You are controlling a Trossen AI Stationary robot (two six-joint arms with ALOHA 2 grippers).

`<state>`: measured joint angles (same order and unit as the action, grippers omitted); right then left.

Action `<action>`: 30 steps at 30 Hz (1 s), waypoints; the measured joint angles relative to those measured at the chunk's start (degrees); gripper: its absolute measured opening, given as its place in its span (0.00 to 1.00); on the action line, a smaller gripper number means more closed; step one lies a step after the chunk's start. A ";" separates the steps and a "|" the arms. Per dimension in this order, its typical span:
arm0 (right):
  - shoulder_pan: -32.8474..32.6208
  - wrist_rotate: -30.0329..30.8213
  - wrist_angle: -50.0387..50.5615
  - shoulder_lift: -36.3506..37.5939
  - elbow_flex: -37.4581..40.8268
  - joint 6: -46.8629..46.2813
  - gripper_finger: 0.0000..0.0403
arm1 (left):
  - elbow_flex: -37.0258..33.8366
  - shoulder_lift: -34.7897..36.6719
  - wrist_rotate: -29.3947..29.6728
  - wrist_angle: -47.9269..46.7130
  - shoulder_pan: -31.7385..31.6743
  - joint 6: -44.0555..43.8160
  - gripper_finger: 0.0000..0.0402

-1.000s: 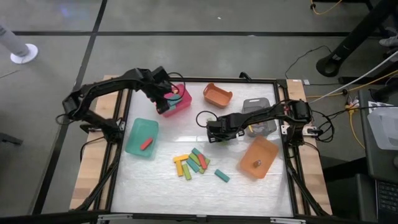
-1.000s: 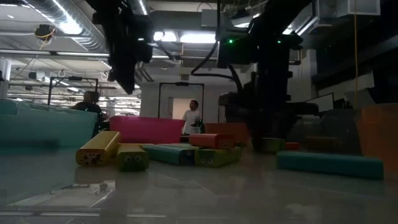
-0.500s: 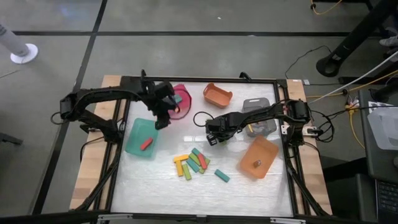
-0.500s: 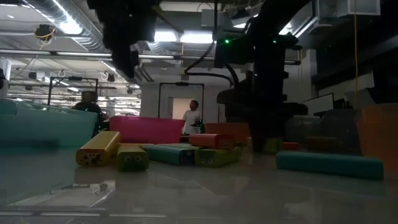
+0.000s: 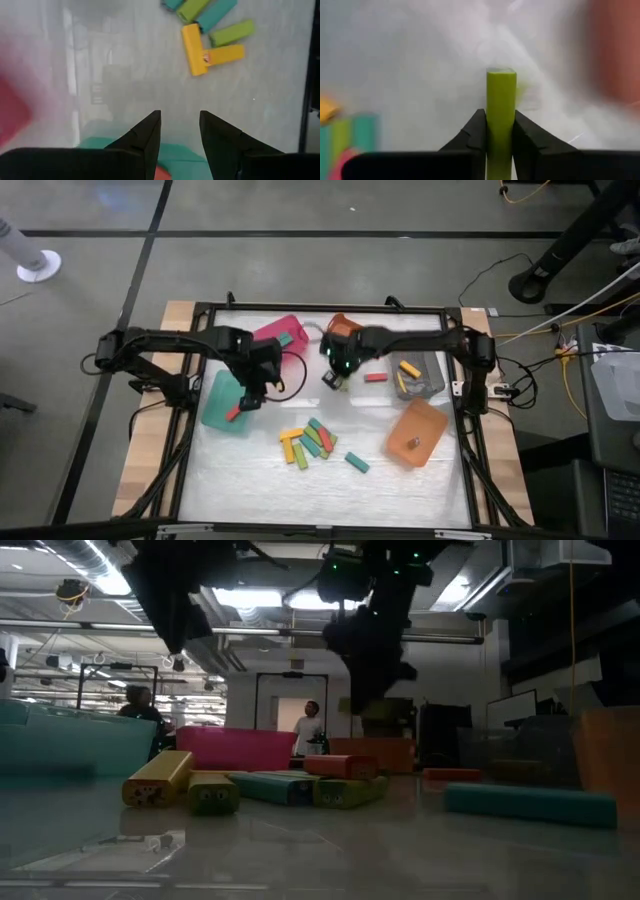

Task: Sort blocks
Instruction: Put the green block into the orange bin, then put the yellow block into the gray bin

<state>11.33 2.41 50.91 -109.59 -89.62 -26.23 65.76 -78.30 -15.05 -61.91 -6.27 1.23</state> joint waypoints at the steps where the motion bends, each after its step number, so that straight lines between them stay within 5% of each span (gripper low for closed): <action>1: 1.37 1.91 0.50 0.03 -1.10 2.81 0.14 | 0.00 0.00 0.00 0.27 0.68 -0.94 0.31; 6: 8.63 8.05 -1.57 0.05 -3.21 13.27 0.14 | 0.00 0.00 0.18 5.33 3.91 -6.19 0.31; 14: 18.30 2.79 -3.61 -0.69 -3.17 17.93 0.25 | 0.00 -0.02 0.22 18.31 8.35 -9.82 0.31; 22: 21.43 -1.68 -5.81 -2.54 -3.17 17.98 0.40 | -0.02 -0.02 0.29 28.29 13.20 -1.79 0.31; 30: 21.23 -2.06 -5.38 -2.87 -3.73 17.69 0.42 | -0.09 -4.26 1.35 30.03 17.30 2.75 0.31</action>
<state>32.56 0.35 45.53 -112.46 -93.34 -8.54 65.67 -82.56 -13.69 -31.88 11.02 3.98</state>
